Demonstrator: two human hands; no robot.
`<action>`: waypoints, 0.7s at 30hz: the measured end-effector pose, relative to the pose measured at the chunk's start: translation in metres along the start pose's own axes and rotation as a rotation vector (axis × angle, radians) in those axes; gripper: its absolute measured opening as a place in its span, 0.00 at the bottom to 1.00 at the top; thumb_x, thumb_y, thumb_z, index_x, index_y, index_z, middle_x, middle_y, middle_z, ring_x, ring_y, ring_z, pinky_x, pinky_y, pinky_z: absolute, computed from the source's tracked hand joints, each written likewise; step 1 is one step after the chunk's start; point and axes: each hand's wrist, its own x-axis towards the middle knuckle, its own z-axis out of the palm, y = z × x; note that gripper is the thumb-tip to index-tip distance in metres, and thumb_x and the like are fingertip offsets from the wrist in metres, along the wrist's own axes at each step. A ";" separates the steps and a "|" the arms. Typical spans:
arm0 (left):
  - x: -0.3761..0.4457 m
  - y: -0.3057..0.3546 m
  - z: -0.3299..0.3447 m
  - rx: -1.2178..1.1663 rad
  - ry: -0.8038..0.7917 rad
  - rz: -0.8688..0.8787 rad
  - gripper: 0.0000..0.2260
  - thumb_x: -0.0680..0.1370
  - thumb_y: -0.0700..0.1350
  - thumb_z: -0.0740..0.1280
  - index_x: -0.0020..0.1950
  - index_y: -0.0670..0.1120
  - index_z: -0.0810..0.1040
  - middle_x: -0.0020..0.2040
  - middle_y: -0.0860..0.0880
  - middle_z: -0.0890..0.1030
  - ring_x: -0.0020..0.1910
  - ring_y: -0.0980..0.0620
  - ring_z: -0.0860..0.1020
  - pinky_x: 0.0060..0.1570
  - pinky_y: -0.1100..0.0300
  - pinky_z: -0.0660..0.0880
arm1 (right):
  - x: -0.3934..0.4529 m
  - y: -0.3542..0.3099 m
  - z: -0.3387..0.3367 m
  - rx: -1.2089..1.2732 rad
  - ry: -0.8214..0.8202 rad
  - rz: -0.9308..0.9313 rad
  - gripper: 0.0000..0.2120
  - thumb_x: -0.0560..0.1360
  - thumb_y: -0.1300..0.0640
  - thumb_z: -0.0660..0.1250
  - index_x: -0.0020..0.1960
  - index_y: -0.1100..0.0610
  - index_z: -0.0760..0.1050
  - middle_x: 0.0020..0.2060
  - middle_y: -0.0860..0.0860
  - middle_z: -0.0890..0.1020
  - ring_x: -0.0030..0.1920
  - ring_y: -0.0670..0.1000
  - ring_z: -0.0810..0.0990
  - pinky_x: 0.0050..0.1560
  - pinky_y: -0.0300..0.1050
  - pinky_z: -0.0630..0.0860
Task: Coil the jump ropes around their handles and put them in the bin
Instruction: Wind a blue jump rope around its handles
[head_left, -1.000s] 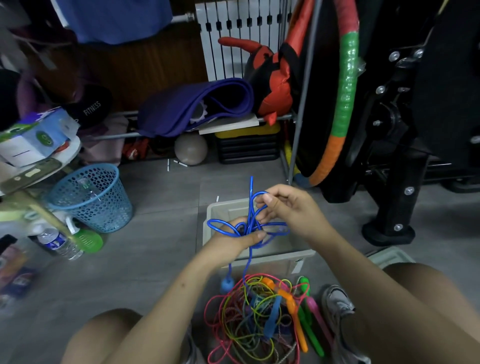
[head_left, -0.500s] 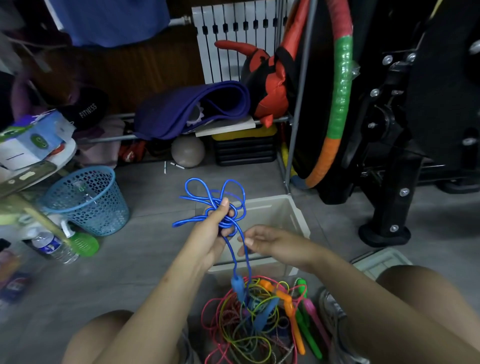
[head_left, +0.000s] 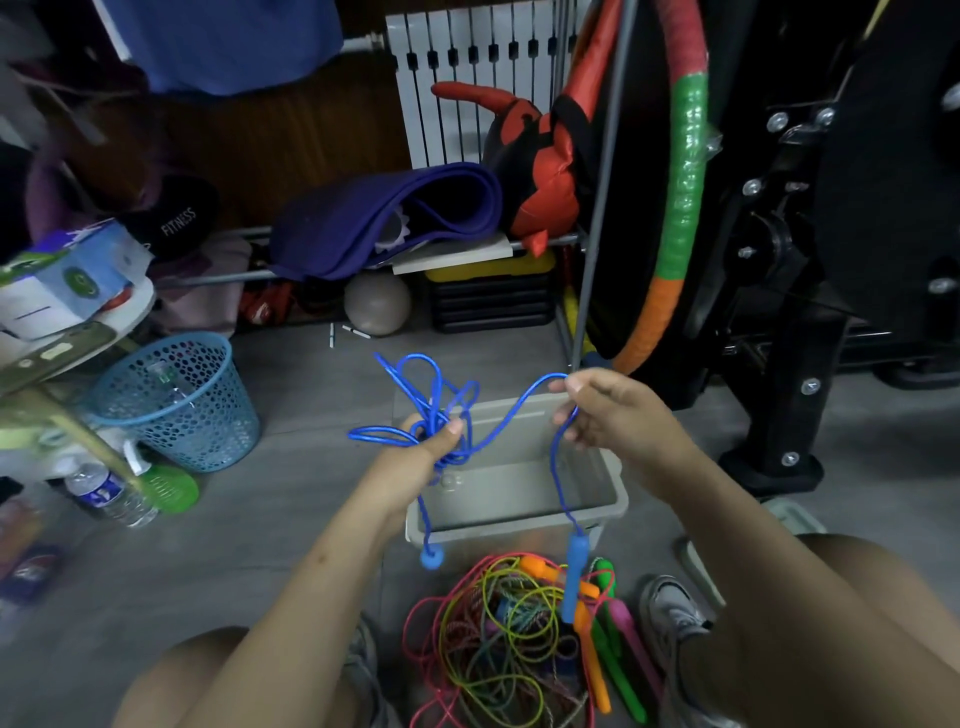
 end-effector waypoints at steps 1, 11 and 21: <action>-0.002 -0.002 0.003 -0.026 -0.075 -0.020 0.04 0.78 0.45 0.66 0.43 0.49 0.77 0.37 0.55 0.80 0.39 0.58 0.75 0.38 0.64 0.69 | 0.000 -0.003 0.002 0.107 0.005 0.009 0.10 0.81 0.60 0.57 0.46 0.59 0.75 0.31 0.53 0.79 0.26 0.46 0.76 0.27 0.36 0.73; -0.020 -0.006 0.022 -0.225 -0.450 -0.129 0.09 0.68 0.48 0.68 0.43 0.45 0.76 0.27 0.55 0.69 0.22 0.58 0.61 0.29 0.69 0.62 | 0.005 0.000 0.019 0.573 -0.006 0.163 0.11 0.80 0.61 0.56 0.42 0.62 0.72 0.38 0.60 0.82 0.34 0.53 0.83 0.34 0.43 0.80; -0.013 -0.012 0.028 -0.072 -0.342 -0.055 0.03 0.76 0.49 0.67 0.46 0.50 0.78 0.46 0.50 0.82 0.46 0.56 0.78 0.39 0.67 0.73 | 0.008 -0.002 0.014 0.659 0.052 0.116 0.13 0.81 0.61 0.53 0.42 0.61 0.71 0.34 0.57 0.83 0.33 0.52 0.83 0.35 0.42 0.80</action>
